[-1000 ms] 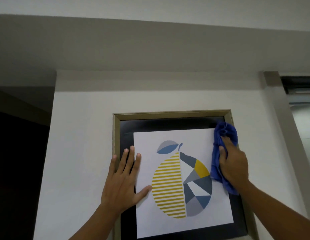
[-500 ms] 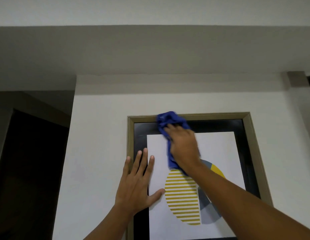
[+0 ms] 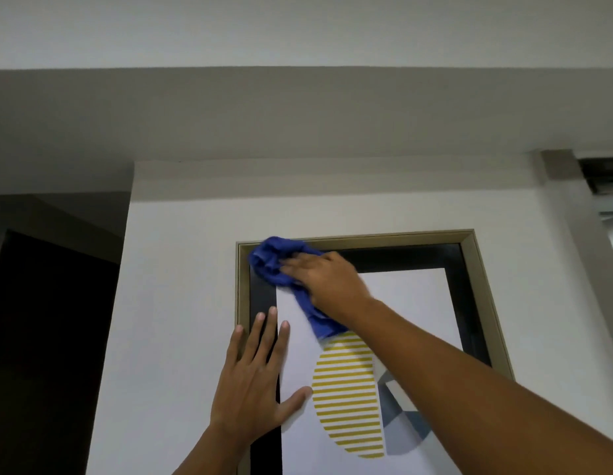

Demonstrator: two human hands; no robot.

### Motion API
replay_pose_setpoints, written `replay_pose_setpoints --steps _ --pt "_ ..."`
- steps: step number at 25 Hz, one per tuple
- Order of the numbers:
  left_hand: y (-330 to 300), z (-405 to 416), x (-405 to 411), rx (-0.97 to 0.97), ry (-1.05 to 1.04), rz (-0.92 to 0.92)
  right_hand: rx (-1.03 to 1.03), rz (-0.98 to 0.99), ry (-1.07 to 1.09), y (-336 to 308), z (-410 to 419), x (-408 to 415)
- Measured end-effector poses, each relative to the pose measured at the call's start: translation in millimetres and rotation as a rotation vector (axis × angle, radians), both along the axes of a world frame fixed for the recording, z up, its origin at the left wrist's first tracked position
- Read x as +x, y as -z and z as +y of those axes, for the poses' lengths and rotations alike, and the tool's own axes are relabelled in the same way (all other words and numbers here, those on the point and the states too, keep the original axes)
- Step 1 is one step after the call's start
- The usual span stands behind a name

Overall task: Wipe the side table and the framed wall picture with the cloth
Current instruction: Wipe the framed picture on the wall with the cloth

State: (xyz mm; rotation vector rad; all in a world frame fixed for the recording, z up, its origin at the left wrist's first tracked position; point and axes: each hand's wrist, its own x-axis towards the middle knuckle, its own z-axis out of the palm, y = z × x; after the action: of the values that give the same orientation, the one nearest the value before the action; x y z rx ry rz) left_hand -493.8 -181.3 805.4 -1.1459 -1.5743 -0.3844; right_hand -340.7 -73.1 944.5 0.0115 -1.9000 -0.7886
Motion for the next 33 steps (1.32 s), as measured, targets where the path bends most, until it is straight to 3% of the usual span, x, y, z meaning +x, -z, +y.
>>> replay_pose_setpoints --steps 4,8,10,16,19,25,29,33 --pt "3.0 -2.9 1.5 0.006 0.003 0.014 -0.144 0.196 -0.086 22.5 57.2 56.8" --pt "0.7 -4.8 4.7 -0.006 0.013 -0.004 -0.519 0.481 0.024 46.8 121.9 133.0" --pt "1.2 -5.0 5.9 -0.019 0.005 -0.015 -0.560 0.482 0.089 51.9 133.8 155.0" --pt "-3.1 -10.4 15.0 -0.069 -0.024 -0.045 -0.793 0.652 0.035 42.0 94.7 111.0" --pt "-6.0 -16.8 18.3 -0.126 -0.016 -0.089 -0.753 0.618 0.005 32.4 50.8 66.7" --pt "-17.4 -27.9 20.7 -0.276 -0.101 -0.124 -0.405 0.103 -0.015 31.6 -27.9 21.3" --pt "1.0 -18.7 52.3 -0.148 0.032 -0.140 -0.401 0.057 -0.053 50.8 -17.3 52.7" --pt "38.5 30.0 112.9 -0.217 0.155 -0.042 -0.487 0.101 -0.015 116.1 27.1 129.3"
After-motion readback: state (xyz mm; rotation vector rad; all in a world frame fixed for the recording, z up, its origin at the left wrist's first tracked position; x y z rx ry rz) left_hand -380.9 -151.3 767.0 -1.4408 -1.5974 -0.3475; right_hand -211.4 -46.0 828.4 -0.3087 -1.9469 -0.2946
